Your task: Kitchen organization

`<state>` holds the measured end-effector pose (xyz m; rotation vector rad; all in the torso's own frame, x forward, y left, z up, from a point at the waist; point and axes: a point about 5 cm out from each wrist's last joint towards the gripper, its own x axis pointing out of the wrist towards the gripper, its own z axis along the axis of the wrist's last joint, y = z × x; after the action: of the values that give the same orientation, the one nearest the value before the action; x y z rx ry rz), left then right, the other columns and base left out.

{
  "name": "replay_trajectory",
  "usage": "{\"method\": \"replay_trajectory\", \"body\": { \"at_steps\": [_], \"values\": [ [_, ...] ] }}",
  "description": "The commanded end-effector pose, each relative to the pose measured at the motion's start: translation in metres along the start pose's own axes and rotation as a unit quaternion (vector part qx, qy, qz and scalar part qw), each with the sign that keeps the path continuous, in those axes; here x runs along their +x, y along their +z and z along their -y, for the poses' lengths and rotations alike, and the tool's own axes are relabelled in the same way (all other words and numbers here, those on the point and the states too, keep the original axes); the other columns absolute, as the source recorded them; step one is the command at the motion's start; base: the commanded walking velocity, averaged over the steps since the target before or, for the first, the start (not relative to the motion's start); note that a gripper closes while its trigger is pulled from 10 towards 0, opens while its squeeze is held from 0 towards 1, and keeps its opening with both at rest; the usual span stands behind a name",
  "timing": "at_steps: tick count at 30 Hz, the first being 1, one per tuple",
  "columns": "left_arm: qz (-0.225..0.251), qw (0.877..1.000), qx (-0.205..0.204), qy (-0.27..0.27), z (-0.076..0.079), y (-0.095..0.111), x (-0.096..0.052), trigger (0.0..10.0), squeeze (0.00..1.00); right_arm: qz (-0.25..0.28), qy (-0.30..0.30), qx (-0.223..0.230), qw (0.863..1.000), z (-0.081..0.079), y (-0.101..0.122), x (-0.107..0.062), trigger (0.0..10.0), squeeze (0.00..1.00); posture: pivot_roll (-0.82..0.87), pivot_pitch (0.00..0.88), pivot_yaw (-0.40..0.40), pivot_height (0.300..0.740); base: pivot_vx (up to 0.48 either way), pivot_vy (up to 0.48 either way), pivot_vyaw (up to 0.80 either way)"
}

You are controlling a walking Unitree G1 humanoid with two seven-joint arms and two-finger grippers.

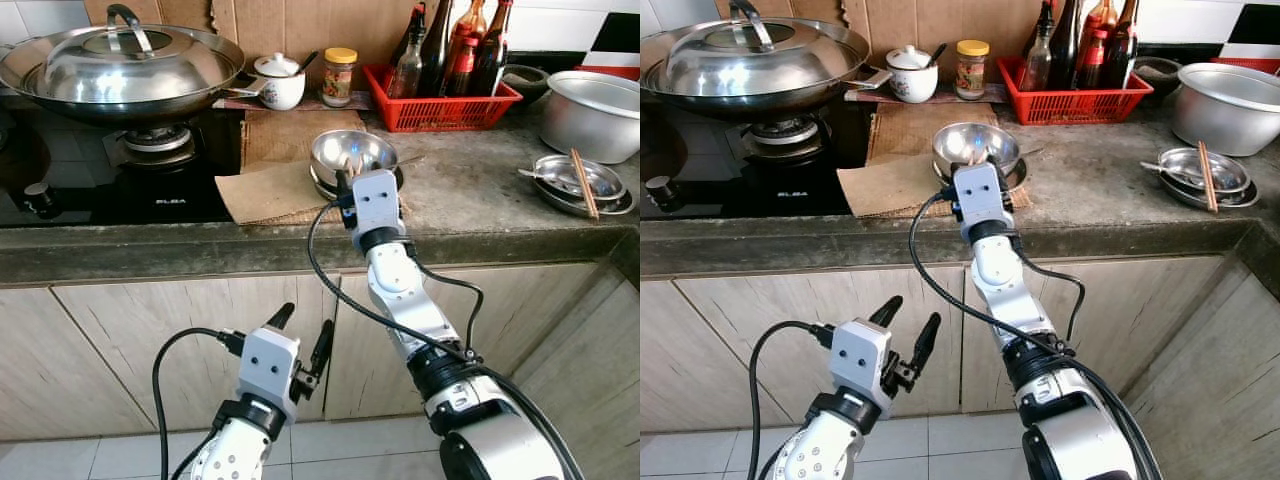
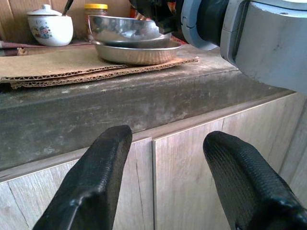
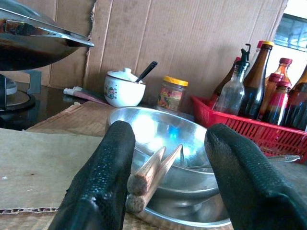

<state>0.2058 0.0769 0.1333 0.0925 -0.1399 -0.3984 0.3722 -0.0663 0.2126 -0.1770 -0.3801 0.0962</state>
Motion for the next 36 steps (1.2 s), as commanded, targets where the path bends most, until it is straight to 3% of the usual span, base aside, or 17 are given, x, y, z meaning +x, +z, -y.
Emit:
{"method": "replay_trajectory", "body": {
  "at_steps": [1,5,6,7,8,9,10,26,36],
  "values": [
    [0.004,1.0,-0.001,-0.005,0.003,0.0,0.001,10.0,0.0,-0.002,0.003,0.003,1.0,0.001,-0.003,-0.003,10.0,0.0,0.18,0.058,-0.062,0.74,0.0,0.0,0.0],
    [0.003,1.0,-0.001,-0.006,0.003,-0.001,0.0,10.0,0.0,-0.003,0.007,0.006,1.0,-0.002,-0.003,-0.004,9.9,0.0,0.18,0.056,-0.061,0.74,0.0,0.0,0.0],
    [0.003,1.0,-0.001,-0.006,0.003,-0.001,0.0,10.0,0.0,-0.003,0.008,0.006,1.0,-0.002,-0.003,-0.004,4.9,0.0,0.18,0.054,-0.063,0.74,0.0,0.0,0.0],
    [0.003,1.0,0.0,-0.006,0.003,-0.001,0.0,10.0,0.0,-0.003,0.008,0.006,1.0,-0.003,-0.003,-0.004,4.9,0.0,0.18,0.054,-0.063,0.74,0.0,0.0,0.0],
    [0.002,1.0,0.0,-0.007,0.003,-0.001,0.0,10.0,0.0,-0.002,0.009,0.006,1.0,-0.003,-0.003,-0.005,1.7,0.0,0.18,0.055,-0.058,0.74,0.0,0.0,0.0],
    [0.002,1.0,0.0,-0.007,0.003,-0.002,0.0,10.0,0.0,-0.002,0.01,0.007,1.0,-0.004,-0.004,-0.005,1.7,0.0,0.18,0.055,-0.058,0.74,0.0,0.0,0.0],
    [0.002,1.0,0.001,-0.007,0.003,-0.001,0.0,10.0,0.0,-0.002,0.01,0.008,1.0,-0.004,-0.003,-0.005,0.0,0.0,0.18,0.052,-0.061,0.74,0.0,0.0,0.0],
    [0.002,1.0,0.002,-0.006,0.002,-0.001,0.001,10.0,0.0,0.006,0.006,0.013,1.0,-0.002,0.003,0.0,0.0,0.0,0.18,0.062,-0.064,0.74,0.0,0.0,0.0],
    [0.001,1.0,0.003,-0.005,0.002,-0.002,0.002,10.0,0.0,0.048,-0.019,0.052,0.997,0.009,0.027,0.007,0.0,0.0,0.18,0.06,-0.061,0.74,0.0,0.0,0.0]
  ]
}}
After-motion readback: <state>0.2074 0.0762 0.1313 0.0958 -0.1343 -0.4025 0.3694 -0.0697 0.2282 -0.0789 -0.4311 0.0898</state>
